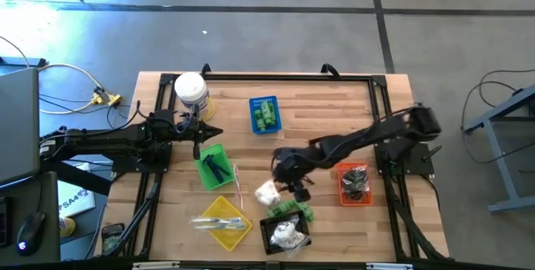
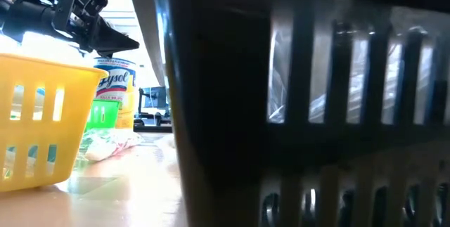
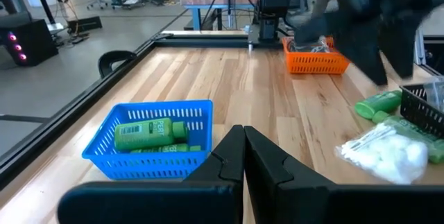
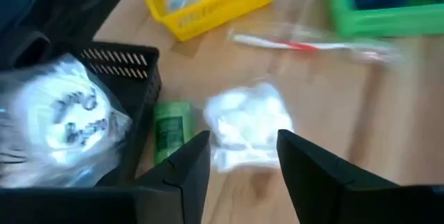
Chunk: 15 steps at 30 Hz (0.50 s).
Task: Pick & Place Travel size toiletries
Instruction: Put the cotton pack into the black bin
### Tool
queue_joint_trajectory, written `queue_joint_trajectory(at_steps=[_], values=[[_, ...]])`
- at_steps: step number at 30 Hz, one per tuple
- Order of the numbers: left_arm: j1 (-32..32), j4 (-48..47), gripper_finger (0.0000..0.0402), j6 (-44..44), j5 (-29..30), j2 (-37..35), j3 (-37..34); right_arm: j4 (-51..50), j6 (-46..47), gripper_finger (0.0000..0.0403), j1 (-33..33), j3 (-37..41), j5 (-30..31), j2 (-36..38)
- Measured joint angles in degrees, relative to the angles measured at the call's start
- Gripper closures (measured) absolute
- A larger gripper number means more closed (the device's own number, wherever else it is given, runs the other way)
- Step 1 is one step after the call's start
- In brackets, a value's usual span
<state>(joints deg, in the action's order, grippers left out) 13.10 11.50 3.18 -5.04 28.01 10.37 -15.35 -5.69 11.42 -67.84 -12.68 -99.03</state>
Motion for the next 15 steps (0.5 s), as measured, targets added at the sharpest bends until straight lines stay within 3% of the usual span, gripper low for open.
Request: queue_joint_trajectory(at_steps=[4,10,15], values=[[0.00,-0.88,0.0402,0.00,0.00,-0.04,0.00,3.00,-1.67,0.0229,0.02,-1.08,-1.96,-5.53],[0.01,-1.43,0.0402,0.02,0.22,-0.02,0.01,3.54,-1.37,0.0197,1.27,-1.21,-0.98,-8.19],[0.02,-1.47,0.0402,0.00,0.23,0.00,0.00,1.41,5.62,0.0178,1.75,-1.26,-0.86,-8.16]])
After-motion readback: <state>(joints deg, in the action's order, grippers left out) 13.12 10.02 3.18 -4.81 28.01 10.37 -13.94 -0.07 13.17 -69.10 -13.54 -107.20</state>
